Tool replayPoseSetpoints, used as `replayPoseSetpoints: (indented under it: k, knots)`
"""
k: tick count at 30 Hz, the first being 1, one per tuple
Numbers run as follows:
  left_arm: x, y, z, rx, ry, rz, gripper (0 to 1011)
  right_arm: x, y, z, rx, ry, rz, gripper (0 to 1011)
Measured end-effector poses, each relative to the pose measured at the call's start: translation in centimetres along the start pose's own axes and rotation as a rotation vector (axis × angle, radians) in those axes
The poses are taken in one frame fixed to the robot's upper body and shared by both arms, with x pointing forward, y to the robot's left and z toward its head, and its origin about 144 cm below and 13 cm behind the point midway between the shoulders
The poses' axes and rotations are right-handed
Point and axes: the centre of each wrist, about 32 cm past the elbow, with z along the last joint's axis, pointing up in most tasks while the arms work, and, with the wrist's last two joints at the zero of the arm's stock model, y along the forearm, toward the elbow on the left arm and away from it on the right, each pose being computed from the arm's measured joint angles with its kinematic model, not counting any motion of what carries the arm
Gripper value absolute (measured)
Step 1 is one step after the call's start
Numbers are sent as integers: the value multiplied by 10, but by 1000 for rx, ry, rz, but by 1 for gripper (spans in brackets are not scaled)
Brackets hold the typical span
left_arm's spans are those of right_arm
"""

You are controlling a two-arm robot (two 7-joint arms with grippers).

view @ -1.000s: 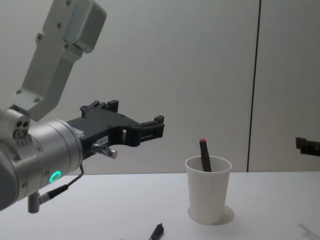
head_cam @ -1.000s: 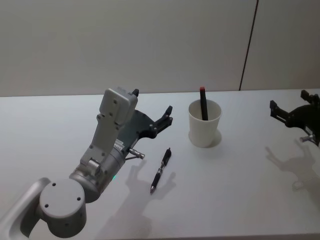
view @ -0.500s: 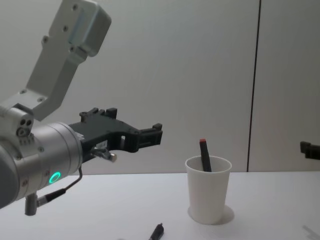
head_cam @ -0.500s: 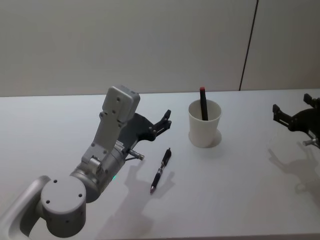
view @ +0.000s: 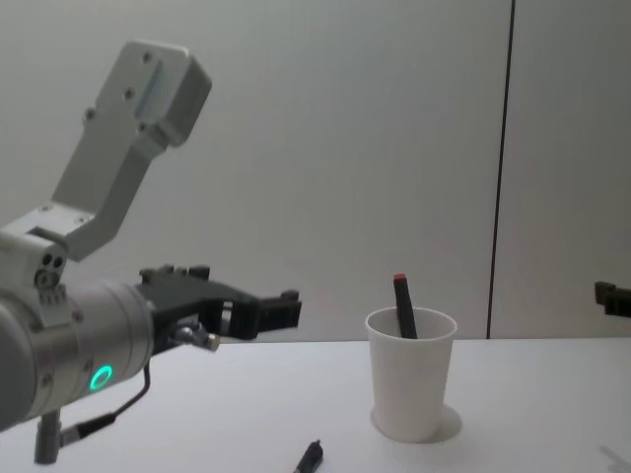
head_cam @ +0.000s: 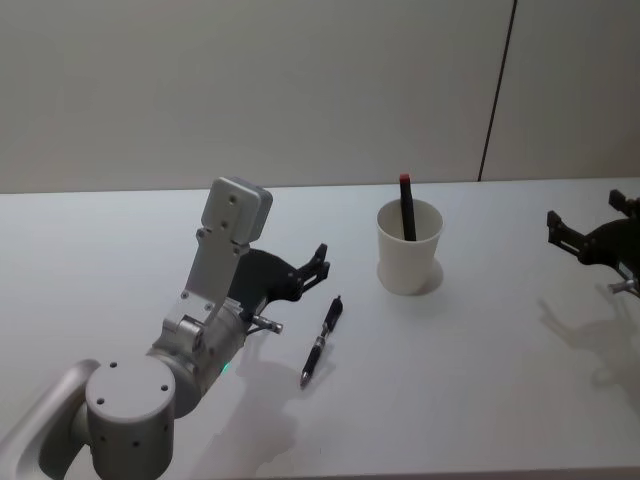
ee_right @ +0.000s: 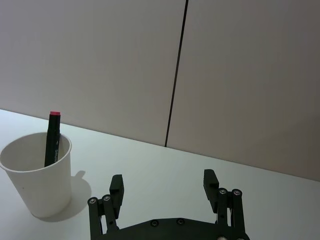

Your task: Place the pen into the pen holder.

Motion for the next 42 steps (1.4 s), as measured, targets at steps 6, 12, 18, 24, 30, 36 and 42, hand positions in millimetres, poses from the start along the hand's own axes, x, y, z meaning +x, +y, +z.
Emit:
replayPoseSetpoints:
  k: [6, 12, 18, 24, 30, 36, 42]
  knots:
    - [-1, 2, -4, 76, 36, 3, 1003, 0, 0, 0, -1, 0, 0, 1002]
    - [-1, 2, -9, 144, 60, -6, 1003, 0, -1, 0, -1, -1, -1, 1002]
    - [0, 1, -16, 209, 82, -37, 1003, 0, -1, 0, -2, -1, -1, 1002]
    - [1, -3, -23, 254, 94, -69, 1003, 0, -1, 0, -2, -1, -1, 1001]
    - [1, -8, -27, 285, 103, -99, 1003, 0, -1, 0, -2, -1, -1, 1002]
    - [1, -15, -33, 318, 102, -119, 1003, 0, -1, 0, -2, -1, -1, 1001]
    - [0, -21, -36, 336, 98, -123, 1003, 0, -1, 0, -2, -1, -1, 1002]
